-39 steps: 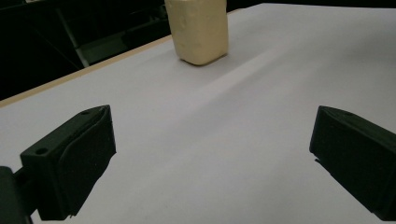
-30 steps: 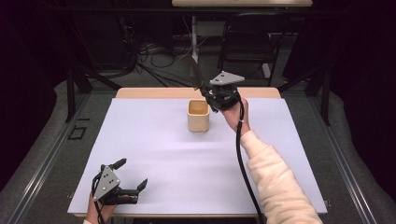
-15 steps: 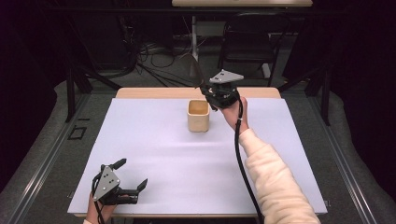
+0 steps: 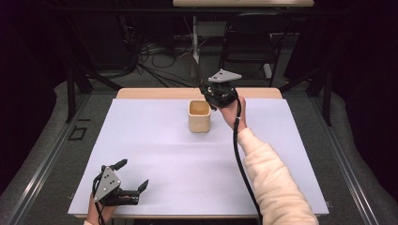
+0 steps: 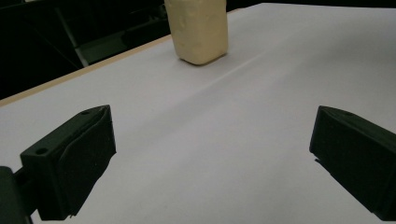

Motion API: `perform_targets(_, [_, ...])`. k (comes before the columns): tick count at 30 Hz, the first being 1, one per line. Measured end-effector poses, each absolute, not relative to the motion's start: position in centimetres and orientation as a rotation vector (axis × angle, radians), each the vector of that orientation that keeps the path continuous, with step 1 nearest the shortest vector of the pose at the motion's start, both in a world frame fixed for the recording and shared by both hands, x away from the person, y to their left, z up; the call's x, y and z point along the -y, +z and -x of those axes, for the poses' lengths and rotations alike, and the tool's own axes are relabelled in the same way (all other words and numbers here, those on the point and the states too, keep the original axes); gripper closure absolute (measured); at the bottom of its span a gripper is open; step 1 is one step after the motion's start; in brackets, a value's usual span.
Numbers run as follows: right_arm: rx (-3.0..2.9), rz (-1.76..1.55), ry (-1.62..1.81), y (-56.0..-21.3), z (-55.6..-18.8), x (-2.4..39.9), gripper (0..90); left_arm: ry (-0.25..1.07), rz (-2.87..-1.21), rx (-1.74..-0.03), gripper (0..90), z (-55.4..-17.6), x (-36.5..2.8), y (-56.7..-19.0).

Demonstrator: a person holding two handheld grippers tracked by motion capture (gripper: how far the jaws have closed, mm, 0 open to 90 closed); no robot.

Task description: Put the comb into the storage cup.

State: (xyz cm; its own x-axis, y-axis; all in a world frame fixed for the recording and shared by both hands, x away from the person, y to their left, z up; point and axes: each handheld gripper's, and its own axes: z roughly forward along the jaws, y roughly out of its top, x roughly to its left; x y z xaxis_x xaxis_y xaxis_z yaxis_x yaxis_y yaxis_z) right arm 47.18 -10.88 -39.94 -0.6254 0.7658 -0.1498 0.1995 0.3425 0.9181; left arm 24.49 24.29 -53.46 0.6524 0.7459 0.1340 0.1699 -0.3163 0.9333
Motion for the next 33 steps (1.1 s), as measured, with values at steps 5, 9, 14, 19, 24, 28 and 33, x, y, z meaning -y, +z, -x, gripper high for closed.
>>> perform_targets(5, [-2.024,-0.849,1.277,-40.3,-47.6,10.9,71.7,0.694,-1.832,-0.732,0.3,-24.5,-24.3,-53.5])
perform_targets(9, [-2.023,-0.856,1.283,-40.5,-47.9,10.9,71.7,0.696,-1.832,-0.733,0.3,-24.5,-24.3,-53.5])
perform_targets(14, [-2.023,-0.854,1.285,-40.7,-48.0,10.7,71.7,0.694,-1.833,-0.730,0.3,-24.5,-24.3,-53.5])
perform_targets(19, [-2.019,-0.848,1.292,-40.7,-48.1,10.4,71.7,0.692,-1.832,-0.731,0.3,-24.5,-24.3,-53.5])
perform_targets(24, [-2.020,-0.844,1.305,-40.8,-48.2,10.2,71.7,0.692,-1.834,-0.731,0.3,-24.5,-24.3,-53.5])
perform_targets(28, [-2.017,-0.839,1.314,-40.9,-48.2,10.0,71.8,0.692,-1.833,-0.731,0.3,-24.5,-24.3,-53.5])
perform_targets(33, [-2.021,-0.828,1.324,-41.1,-48.2,9.7,71.7,0.691,-1.831,-0.732,0.3,-24.5,-24.3,-53.5])
